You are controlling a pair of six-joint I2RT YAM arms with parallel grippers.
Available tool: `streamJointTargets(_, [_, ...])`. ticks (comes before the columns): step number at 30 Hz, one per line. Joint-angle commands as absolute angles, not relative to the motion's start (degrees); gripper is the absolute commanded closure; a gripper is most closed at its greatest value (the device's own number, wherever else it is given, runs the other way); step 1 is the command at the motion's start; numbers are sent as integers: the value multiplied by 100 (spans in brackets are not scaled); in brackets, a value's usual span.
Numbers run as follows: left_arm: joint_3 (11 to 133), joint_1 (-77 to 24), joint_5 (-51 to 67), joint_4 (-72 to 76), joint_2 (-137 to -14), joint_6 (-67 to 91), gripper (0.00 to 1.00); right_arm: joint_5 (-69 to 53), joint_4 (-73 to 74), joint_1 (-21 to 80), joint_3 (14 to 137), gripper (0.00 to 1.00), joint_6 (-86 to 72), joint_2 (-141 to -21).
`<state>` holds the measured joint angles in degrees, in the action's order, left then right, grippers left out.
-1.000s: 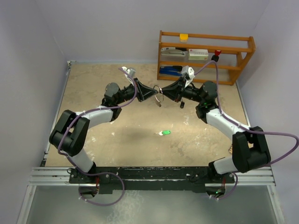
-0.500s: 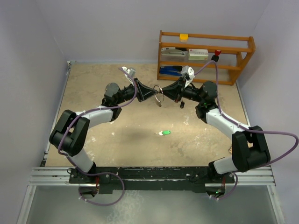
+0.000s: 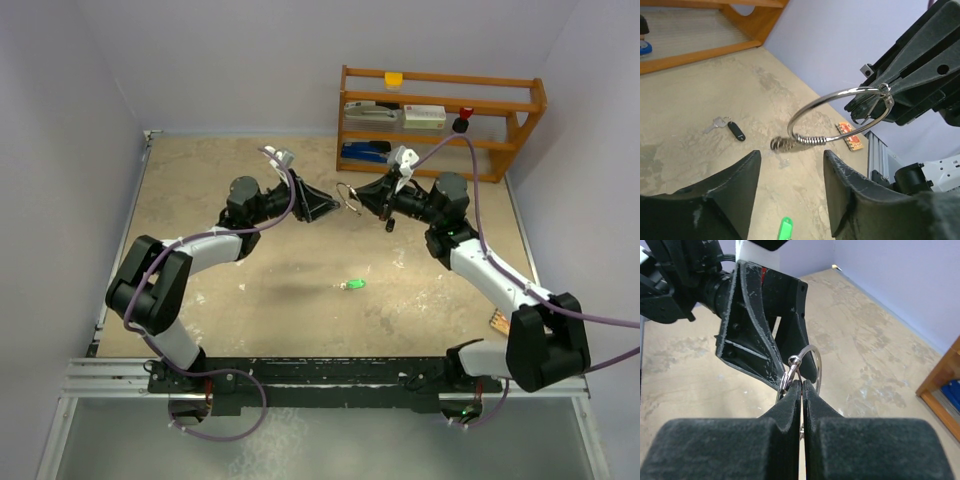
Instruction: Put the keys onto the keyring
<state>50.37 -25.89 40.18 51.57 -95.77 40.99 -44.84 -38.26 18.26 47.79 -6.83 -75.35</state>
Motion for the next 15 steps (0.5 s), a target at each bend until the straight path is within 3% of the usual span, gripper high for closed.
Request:
streamJointTargets(1, [5185,-2553,3795,4860,-9274,3724,47,-4141,-3293,1828,5139,100,-27,-7279])
streamJointTargets(7, [5041,-2517,3027,4210,-8918,3243,38,-3604,-2513,1899,5390,100,517,-7216])
streamJointTargets(15, [4918,-2516,2784,3971,-8712,3050,35,-2598,-1326,2325,5929,100,1272,-7431])
